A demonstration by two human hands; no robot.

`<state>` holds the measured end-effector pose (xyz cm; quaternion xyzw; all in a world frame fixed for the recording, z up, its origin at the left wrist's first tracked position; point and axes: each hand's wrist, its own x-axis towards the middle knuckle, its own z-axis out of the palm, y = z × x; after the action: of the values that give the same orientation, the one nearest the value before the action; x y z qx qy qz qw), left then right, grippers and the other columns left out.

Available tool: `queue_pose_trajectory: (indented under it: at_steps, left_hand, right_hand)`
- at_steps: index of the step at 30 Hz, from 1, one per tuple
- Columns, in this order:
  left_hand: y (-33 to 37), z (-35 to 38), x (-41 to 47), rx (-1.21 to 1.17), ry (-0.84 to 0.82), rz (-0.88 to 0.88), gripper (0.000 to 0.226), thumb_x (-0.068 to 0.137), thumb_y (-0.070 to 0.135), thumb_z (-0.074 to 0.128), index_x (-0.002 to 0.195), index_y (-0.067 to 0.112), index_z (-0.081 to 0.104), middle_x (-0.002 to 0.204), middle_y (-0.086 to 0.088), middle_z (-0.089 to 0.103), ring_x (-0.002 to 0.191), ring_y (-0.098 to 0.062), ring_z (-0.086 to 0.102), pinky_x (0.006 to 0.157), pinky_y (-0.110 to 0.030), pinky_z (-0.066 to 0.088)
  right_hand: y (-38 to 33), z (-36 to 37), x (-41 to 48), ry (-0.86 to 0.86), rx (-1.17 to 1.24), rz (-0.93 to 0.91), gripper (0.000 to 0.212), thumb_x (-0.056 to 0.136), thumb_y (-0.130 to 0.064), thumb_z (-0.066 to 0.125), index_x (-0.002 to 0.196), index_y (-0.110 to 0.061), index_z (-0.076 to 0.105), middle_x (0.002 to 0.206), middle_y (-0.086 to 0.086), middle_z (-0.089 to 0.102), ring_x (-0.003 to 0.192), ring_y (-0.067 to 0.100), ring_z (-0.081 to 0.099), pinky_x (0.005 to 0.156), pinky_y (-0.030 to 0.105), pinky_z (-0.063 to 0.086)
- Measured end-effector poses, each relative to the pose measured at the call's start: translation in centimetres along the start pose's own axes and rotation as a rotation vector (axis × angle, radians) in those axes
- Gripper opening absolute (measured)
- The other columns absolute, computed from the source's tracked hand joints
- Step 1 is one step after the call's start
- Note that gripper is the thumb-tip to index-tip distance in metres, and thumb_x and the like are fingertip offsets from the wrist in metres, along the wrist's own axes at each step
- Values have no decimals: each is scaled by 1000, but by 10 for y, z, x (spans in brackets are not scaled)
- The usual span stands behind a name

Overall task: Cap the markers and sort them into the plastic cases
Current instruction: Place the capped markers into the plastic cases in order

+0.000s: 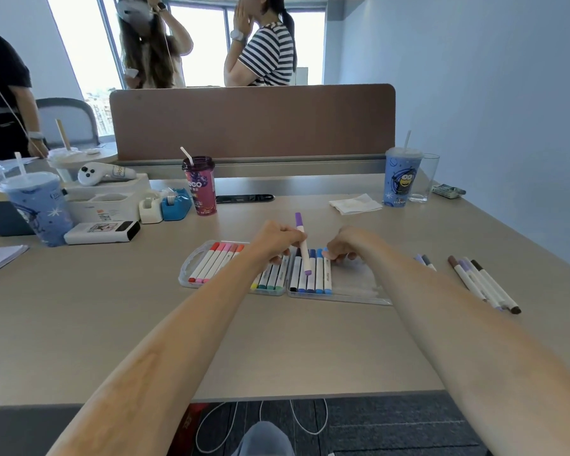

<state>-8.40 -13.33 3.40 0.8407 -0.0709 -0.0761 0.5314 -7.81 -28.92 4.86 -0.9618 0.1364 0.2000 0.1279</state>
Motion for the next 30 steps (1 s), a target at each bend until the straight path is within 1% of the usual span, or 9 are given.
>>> queue_pose_trajectory:
  at_steps: [2, 5, 8, 12, 14, 18, 22, 27, 30]
  left_hand:
    - [4, 0, -3, 5, 2, -2, 14, 92, 25, 62, 90, 12, 66, 83, 0, 64, 67, -11, 48, 52, -20, 40]
    - [8, 0, -6, 15, 3, 0, 15, 92, 25, 62, 92, 11, 66, 81, 1, 63, 69, -11, 48, 53, -20, 40]
    - [11, -1, -9, 12, 0, 18, 16, 93, 24, 60, 94, 9, 65, 80, 2, 62, 66, -10, 46, 51, -18, 39]
    - [11, -2, -5, 23, 12, 19, 20, 93, 24, 61, 100, 7, 67, 84, 0, 64, 66, -10, 46, 49, -18, 38]
    - [12, -2, -2, 25, 16, 18, 20, 92, 25, 61, 100, 7, 67, 85, 0, 64, 66, -10, 46, 50, -19, 38]
    - [11, 3, 0, 27, 4, 16, 18, 93, 24, 60, 99, 8, 66, 82, 2, 63, 64, -9, 45, 50, -18, 38]
    - [7, 7, 1, 42, -6, 19, 17, 92, 26, 61, 95, 10, 67, 82, 2, 64, 67, -11, 47, 52, -19, 40]
    - [5, 8, 3, 19, 11, 16, 14, 92, 24, 62, 90, 11, 66, 84, -1, 64, 63, -11, 46, 47, -18, 38]
    - [4, 5, 3, 22, 15, 16, 15, 93, 25, 61, 92, 10, 66, 84, -1, 64, 62, -11, 45, 47, -18, 38]
  right_hand:
    - [-2, 1, 1, -13, 14, -7, 24, 101, -31, 47, 97, -10, 57, 119, 6, 55, 100, 19, 47, 85, 31, 38]
    - [0, 5, 0, 40, 60, -23, 21, 98, -23, 48, 83, -11, 56, 101, 5, 60, 90, 16, 52, 88, 30, 43]
    - [4, 10, -1, 139, 132, -55, 18, 93, -23, 54, 81, -10, 58, 83, 3, 62, 76, 14, 53, 79, 29, 41]
    - [7, 9, -6, 110, 132, -79, 17, 94, -24, 52, 98, -9, 59, 85, 2, 62, 88, 18, 53, 78, 32, 39]
    - [7, 7, -6, 90, 134, -82, 19, 96, -22, 49, 105, -8, 58, 97, 5, 66, 90, 18, 56, 73, 32, 40]
    - [10, 7, -4, 90, 147, -79, 19, 97, -20, 45, 105, -8, 59, 100, 7, 66, 76, 15, 57, 54, 26, 38]
    - [11, 10, 2, 136, 90, -80, 15, 94, -23, 49, 97, -12, 57, 102, 8, 65, 82, 19, 57, 72, 31, 41]
    - [10, 13, 5, 174, 68, -75, 35, 97, -36, 49, 121, -9, 52, 114, 10, 57, 94, 22, 49, 82, 31, 37]
    - [10, 14, 6, 173, 64, -72, 37, 97, -35, 51, 122, -8, 52, 121, 10, 57, 95, 22, 48, 82, 31, 37]
